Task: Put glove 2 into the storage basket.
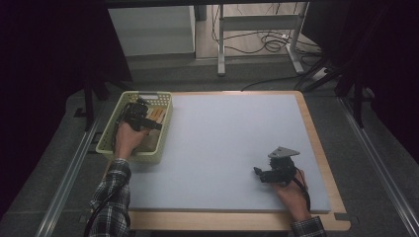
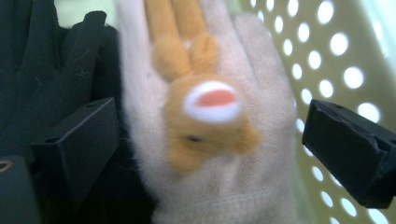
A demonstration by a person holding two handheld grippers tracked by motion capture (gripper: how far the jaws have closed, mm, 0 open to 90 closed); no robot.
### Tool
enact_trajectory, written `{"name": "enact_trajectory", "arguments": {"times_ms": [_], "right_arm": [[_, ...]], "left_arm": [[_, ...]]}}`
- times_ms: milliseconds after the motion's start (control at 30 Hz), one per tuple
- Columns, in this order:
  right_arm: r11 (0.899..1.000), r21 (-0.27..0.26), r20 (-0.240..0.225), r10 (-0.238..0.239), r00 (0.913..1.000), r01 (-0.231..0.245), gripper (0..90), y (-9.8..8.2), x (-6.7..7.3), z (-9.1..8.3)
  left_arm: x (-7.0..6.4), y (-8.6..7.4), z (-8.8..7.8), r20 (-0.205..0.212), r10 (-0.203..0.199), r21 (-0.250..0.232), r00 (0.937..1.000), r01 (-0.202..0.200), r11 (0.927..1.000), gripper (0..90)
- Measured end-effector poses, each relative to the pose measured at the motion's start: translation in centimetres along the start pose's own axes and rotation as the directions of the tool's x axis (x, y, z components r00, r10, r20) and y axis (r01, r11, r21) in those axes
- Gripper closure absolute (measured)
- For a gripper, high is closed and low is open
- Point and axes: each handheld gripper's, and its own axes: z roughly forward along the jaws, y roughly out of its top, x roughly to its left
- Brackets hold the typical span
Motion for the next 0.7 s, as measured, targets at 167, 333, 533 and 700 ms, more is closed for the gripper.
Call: {"name": "enact_trajectory", "arguments": {"times_ms": [167,333,533,700], "right_arm": [[1.0,0.0,0.0,0.001,1.0,-0.001,15.7,0.0,0.0,0.0],[1.0,0.001,-0.001,0.002,1.0,-0.002,15.7,0.0,0.0,0.0],[1.0,0.001,0.0,0.001,1.0,-0.001,15.7,0.0,0.0,0.0],[1.0,0.001,0.0,0.001,1.0,-0.001,15.7,0.0,0.0,0.0]], "left_arm": [[0.4,-0.2,-0.8,-0.007,0.0,-0.03,1.0,0.0,0.9995,3.9],[0.8,-0.5,-1.5,0.0,-0.001,-0.065,1.0,0.001,0.9979,3.7],[0.9,-0.9,-2.4,-0.007,0.015,-0.103,0.9999,-0.016,0.9946,3.6],[1.0,-1.2,-2.9,-0.024,0.038,-0.12,0.999,-0.041,0.9919,3.6]]}}
